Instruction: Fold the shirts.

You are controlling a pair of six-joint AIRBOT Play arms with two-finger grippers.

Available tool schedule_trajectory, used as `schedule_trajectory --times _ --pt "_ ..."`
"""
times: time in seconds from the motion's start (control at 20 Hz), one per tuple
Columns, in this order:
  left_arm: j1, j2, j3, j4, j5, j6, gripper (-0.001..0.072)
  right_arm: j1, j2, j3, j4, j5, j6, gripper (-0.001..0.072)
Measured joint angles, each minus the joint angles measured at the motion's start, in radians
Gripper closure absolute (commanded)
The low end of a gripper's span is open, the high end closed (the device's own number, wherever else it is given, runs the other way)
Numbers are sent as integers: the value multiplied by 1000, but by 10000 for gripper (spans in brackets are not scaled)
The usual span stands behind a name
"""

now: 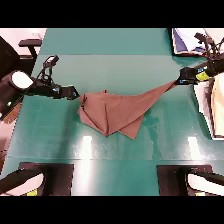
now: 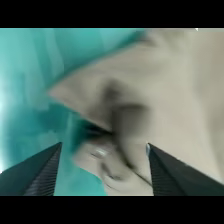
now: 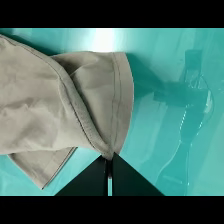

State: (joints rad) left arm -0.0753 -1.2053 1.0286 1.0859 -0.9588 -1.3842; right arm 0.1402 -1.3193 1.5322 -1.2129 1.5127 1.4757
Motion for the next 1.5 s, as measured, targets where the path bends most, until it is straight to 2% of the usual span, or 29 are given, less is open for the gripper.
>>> schedule_trajectory --times 0.4,0.5,0.55,0.65,0.7,0.75,0.95,1.15,1.4,1.5 --pt "80 -280 1 -323 38 209 88 0 -2 0 0 -18 0 696" --pt "84 -302 1 -382 48 242 308 0 -3 0 0 -19 0 696" --pt "85 -309 1 -402 51 252 349 0 -4 0 0 -20 0 696" --pt "86 -317 1 -430 53 266 351 0 -5 0 0 -21 0 696" --pt "87 -319 2 -439 55 269 465 0 -5 0 0 -21 0 696" --pt "87 -321 6 -446 54 272 668 0 -5 0 0 -21 0 696" --pt "94 -324 72 -457 -5 275 685 -1 -5 23 -8 -20 0 696" --pt "96 -285 207 -454 -88 267 685 -2 -5 145 -14 8 -2 696" --pt "97 -67 463 -332 -129 228 684 -2 2 451 -19 107 -21 696" --pt "98 48 575 -272 -132 219 685 -2 44 533 -22 98 -24 696"
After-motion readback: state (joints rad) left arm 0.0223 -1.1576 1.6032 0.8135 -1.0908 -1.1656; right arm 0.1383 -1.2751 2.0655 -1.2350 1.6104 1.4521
